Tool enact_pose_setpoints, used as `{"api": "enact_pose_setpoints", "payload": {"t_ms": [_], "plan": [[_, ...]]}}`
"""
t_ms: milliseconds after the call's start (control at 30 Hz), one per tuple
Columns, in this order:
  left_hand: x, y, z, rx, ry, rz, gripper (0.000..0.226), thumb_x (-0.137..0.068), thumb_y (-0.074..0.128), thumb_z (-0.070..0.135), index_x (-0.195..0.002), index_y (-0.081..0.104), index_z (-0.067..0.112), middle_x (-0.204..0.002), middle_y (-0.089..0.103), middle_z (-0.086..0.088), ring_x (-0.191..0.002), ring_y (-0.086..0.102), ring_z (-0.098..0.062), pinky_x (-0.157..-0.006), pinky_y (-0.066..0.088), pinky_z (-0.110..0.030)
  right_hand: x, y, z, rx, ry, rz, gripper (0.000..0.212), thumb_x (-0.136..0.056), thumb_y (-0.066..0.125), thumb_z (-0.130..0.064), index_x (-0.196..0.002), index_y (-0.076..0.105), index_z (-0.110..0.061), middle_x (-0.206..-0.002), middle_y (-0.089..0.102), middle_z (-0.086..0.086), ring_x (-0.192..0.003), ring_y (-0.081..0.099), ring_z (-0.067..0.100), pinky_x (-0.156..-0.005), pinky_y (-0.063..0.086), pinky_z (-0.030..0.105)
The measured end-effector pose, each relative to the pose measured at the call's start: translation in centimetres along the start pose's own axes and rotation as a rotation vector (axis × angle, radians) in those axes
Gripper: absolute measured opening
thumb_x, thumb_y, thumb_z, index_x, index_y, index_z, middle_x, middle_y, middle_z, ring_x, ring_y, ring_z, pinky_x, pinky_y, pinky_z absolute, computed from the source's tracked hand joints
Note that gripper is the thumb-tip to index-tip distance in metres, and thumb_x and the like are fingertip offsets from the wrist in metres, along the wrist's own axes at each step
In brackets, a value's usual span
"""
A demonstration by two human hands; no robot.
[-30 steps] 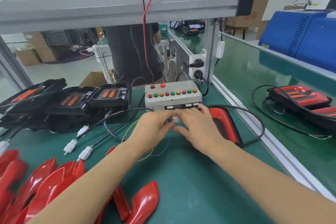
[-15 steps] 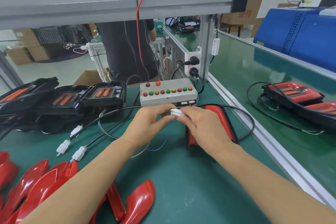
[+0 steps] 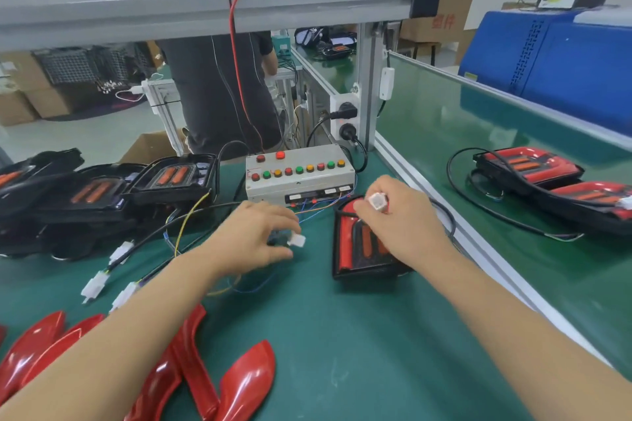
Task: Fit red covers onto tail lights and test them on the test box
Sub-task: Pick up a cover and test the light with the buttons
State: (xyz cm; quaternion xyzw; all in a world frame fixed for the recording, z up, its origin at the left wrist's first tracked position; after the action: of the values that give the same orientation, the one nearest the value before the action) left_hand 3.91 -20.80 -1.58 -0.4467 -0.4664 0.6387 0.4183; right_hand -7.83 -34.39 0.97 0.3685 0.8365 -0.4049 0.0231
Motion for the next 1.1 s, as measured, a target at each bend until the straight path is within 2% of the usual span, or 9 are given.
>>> {"api": "enact_pose_setpoints", "payload": {"t_ms": [100, 200, 333, 400, 500, 600, 733, 933, 1100], "plan": [[-0.7, 1.5, 0.5, -0.051, -0.098, -0.113, 0.053, -0.079, 0.046, 0.065, -0.112, 0.068, 0.031, -0.128, 0.054, 0.018, -0.121, 0.043, -0.008, -0.101, 0.028, -0.031, 0.4, -1.7, 3.5, -0.036, 0.162, 0.066, 0.036, -0.086, 0.056, -0.036, -0.057, 0.039, -0.021, -0.061, 0.041, -0.004, -0.054, 0.037, 0.015, -0.053, 0.029, 0.030], [-1.5, 1.9, 1.9, -0.061, -0.176, -0.086, 0.043, -0.093, 0.045, 0.054, -0.118, 0.063, 0.024, -0.123, 0.060, 0.009, -0.117, 0.048, -0.019, -0.098, 0.034, -0.034, 2.4, -1.2, 7.7, -0.151, 0.436, -0.008, 0.022, -0.084, 0.054, -0.042, -0.090, 0.057, -0.021, -0.091, 0.057, 0.001, -0.081, 0.053, 0.020, -0.068, 0.039, 0.033], [-1.9, 5.2, 3.5, 0.449, -0.371, -0.231, 0.035, -0.095, 0.048, 0.038, -0.115, 0.059, 0.012, -0.110, 0.068, -0.007, -0.105, 0.060, -0.027, -0.095, 0.045, -0.041, 4.8, 2.7, 9.0, -0.598, 0.725, -0.247, 0.024, -0.088, 0.050, -0.037, -0.097, 0.061, -0.018, -0.083, 0.072, 0.006, -0.071, 0.067, 0.019, -0.065, 0.057, 0.034], [-2.2, 6.0, 4.0, 0.587, -0.392, -0.229, 0.023, -0.093, 0.052, 0.029, -0.111, 0.063, 0.021, -0.106, 0.069, -0.009, -0.101, 0.063, -0.027, -0.094, 0.045, -0.042, 5.1, 3.1, 8.7, -0.729, 0.764, -0.282, 0.023, -0.091, 0.051, -0.031, -0.101, 0.064, -0.015, -0.073, 0.072, 0.003, -0.064, 0.069, 0.016, -0.055, 0.057, 0.032], [-2.0, 6.8, 2.6, 0.769, -0.472, -0.211, 0.035, -0.093, 0.057, 0.031, -0.128, 0.056, 0.027, -0.116, 0.066, 0.001, -0.103, 0.063, -0.014, -0.094, 0.046, -0.032, 5.5, 2.3, 8.4, -0.835, 0.761, -0.241, 0.020, -0.093, 0.050, -0.022, -0.102, 0.065, -0.012, -0.071, 0.071, 0.002, -0.064, 0.070, 0.017, -0.054, 0.057, 0.035], [-1.6, 7.0, -0.3, 0.623, -0.505, -0.200, 0.046, -0.093, 0.055, 0.033, -0.137, 0.046, 0.022, -0.125, 0.058, 0.008, -0.112, 0.057, -0.010, -0.103, 0.040, -0.030, 5.8, 0.2, 8.4, -0.888, 0.718, -0.180, 0.022, -0.094, 0.047, -0.018, -0.100, 0.067, -0.012, -0.072, 0.072, 0.004, -0.063, 0.069, 0.017, -0.055, 0.057, 0.036], [-1.9, 7.2, -0.6, 0.375, -0.353, -0.213, 0.027, -0.094, 0.055, 0.028, -0.121, 0.056, 0.031, -0.128, 0.051, 0.017, -0.121, 0.047, -0.007, -0.095, 0.031, -0.018, 5.0, -4.8, 8.6, -0.968, 0.581, -0.018, 0.023, -0.096, 0.044, -0.019, -0.097, 0.066, -0.012, -0.077, 0.073, 0.005, -0.066, 0.070, 0.018, -0.058, 0.058, 0.035], [-1.9, 8.2, -1.2, 0.364, -0.318, -0.284, 0.032, -0.094, 0.054, 0.031, -0.126, 0.054, 0.031, -0.146, 0.037, 0.010, -0.137, 0.030, -0.009, -0.115, 0.017, -0.029, 2.0, -15.4, 9.8, -1.050, 0.301, 0.525, 0.026, -0.095, 0.042, -0.019, -0.111, 0.062, -0.019, -0.100, 0.074, 0.006, -0.090, 0.072, 0.018, -0.066, 0.059, 0.034], [-1.8, 8.0, -1.1, 0.381, -0.313, -0.288, 0.030, -0.093, 0.055, 0.034, -0.122, 0.051, 0.038, -0.143, 0.036, 0.015, -0.137, 0.029, -0.009, -0.113, 0.020, -0.029, 0.8, -20.9, 16.3, -0.937, 0.453, 0.867, 0.032, -0.096, 0.043, -0.016, -0.126, 0.054, -0.018, -0.088, 0.066, -0.004, -0.086, 0.066, 0.016, -0.058, 0.059, 0.030]]}}
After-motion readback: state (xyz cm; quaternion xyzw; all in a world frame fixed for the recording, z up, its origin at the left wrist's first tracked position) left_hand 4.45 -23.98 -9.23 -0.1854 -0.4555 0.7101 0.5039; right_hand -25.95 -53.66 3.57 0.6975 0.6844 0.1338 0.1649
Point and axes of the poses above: each hand's wrist, its own x-axis away from the middle knuckle, its own y-axis out of the palm, z = x × y, the point moved 10 cm from there along -x, towards the middle knuckle
